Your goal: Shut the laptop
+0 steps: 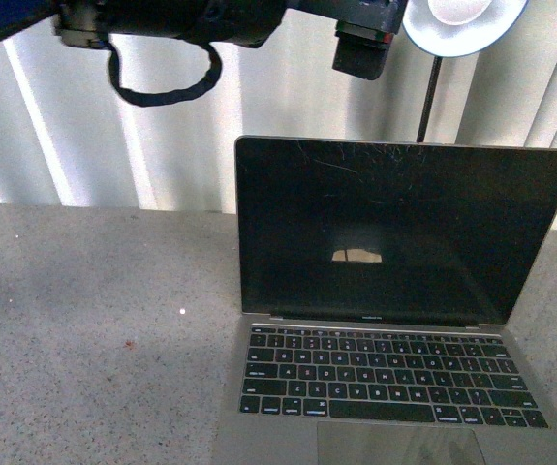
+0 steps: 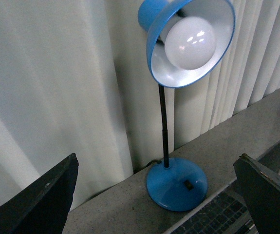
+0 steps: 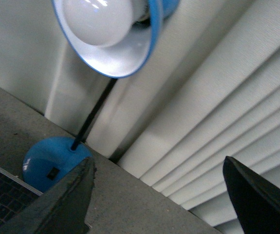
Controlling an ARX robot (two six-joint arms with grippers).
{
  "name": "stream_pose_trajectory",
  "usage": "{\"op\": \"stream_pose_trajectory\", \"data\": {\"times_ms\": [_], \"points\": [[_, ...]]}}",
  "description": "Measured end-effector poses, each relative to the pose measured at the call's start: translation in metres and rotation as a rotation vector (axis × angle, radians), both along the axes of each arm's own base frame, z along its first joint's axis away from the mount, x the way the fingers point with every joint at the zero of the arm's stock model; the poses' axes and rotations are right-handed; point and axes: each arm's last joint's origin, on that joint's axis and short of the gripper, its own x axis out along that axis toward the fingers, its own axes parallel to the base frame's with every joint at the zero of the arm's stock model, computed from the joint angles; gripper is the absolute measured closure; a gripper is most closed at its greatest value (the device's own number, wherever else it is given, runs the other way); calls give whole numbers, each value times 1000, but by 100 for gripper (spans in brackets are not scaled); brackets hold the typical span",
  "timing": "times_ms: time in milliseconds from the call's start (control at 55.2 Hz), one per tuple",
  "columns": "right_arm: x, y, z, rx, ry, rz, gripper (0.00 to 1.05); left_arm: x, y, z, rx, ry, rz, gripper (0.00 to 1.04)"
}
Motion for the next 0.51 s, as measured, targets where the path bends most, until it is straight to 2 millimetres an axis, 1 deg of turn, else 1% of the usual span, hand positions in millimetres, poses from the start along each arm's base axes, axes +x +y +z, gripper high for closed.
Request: {"op": "stream_pose_trajectory", "data": {"times_ms": [36, 54, 91, 109, 145, 181, 254, 272, 308, 326, 399, 435, 471, 507], "points": [[4, 3, 1, -13, 13, 20, 34, 5, -4, 1, 18, -5, 19, 9], [5, 4, 1, -16, 16, 23, 36, 8, -6, 1, 28, -10, 30, 12], [9, 6, 2, -30, 25, 45, 43, 15, -11, 2, 47, -16, 47, 19], [10, 7, 2, -34, 27, 50, 45, 16, -12, 2, 57, -17, 51, 21], [14, 8, 2, -42, 38, 61, 52, 20, -14, 3, 77, -17, 63, 26], [18, 8, 2, -44, 49, 64, 57, 24, -17, 2, 104, -13, 75, 33], [26, 6, 1, -56, 70, 57, 69, 28, -20, 0, 159, -7, 82, 44], [27, 6, 1, -56, 73, 57, 71, 28, -20, -1, 175, -4, 83, 47], [31, 5, 0, -67, 79, 58, 78, 30, -21, -3, 206, 4, 92, 55], [33, 4, -2, -70, 85, 59, 82, 31, -21, -4, 214, 5, 94, 56], [37, 3, -5, -77, 107, 67, 92, 33, -22, -7, 265, 22, 105, 69], [39, 3, -7, -83, 121, 75, 99, 34, -22, -8, 282, 26, 107, 74], [40, 4, -8, -91, 131, 86, 102, 35, -22, -11, 306, 38, 110, 81], [41, 5, -10, -92, 144, 98, 102, 35, -22, -13, 326, 46, 110, 87]]}}
